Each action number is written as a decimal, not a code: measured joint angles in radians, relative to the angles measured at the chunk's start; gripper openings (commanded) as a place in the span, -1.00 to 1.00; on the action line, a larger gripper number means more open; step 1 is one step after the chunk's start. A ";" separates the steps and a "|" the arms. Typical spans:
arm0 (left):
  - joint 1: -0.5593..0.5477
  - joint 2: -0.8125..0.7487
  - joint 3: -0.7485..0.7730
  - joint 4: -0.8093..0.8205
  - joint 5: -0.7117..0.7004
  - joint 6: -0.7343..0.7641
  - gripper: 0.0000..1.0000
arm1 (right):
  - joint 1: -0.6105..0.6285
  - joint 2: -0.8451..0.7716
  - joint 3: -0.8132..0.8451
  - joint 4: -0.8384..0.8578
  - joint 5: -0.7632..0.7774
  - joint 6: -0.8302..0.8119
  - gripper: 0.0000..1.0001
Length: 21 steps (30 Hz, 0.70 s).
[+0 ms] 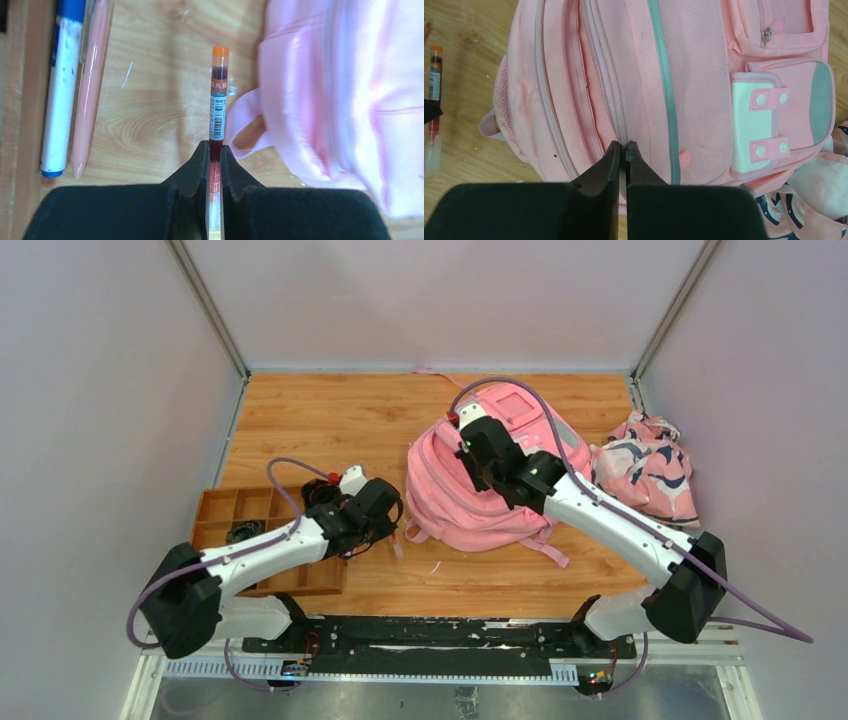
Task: Pack the student bag
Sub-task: Pick up the stationery from the center of the board.
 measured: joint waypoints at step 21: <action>0.000 -0.277 0.023 0.274 0.227 0.320 -1.00 | 0.000 -0.090 -0.048 -0.006 -0.052 0.067 -1.00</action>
